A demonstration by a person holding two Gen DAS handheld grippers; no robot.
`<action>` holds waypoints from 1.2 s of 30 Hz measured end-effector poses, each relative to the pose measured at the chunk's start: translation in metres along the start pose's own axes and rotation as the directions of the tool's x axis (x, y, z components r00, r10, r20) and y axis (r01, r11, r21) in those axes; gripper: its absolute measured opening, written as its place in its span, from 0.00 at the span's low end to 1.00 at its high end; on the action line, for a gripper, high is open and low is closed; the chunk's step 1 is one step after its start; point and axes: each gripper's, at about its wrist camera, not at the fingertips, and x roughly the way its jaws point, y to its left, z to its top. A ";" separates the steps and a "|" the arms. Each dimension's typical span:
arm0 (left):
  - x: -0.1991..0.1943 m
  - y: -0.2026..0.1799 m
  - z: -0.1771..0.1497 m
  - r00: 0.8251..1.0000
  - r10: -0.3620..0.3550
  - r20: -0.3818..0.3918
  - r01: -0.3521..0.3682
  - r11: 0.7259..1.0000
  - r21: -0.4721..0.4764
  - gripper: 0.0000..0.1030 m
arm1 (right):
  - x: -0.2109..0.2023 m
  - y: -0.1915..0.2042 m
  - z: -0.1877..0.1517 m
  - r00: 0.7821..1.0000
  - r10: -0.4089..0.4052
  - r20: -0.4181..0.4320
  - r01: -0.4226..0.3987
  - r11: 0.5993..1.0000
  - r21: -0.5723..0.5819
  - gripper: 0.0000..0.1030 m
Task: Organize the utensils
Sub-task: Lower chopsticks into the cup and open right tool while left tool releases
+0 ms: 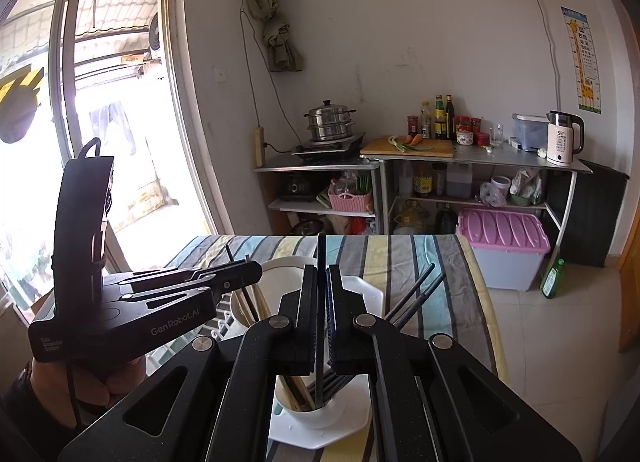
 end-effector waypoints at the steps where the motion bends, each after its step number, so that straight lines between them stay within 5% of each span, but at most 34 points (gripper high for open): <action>1: 0.001 0.001 -0.001 1.000 0.002 -0.004 -0.002 1.000 -0.002 0.05 | 0.000 -0.001 -0.001 1.000 -0.002 0.000 0.002 1.000 0.002 0.04; 20: 0.002 0.013 -0.014 0.999 0.030 -0.024 -0.030 0.999 -0.020 0.06 | 0.000 -0.015 -0.001 0.999 -0.034 -0.038 0.034 0.999 0.010 0.04; 36: -0.034 0.010 -0.032 0.997 0.064 0.035 -0.065 0.998 0.022 0.09 | -0.028 -0.010 -0.019 0.999 -0.038 -0.019 0.037 0.999 -0.017 0.13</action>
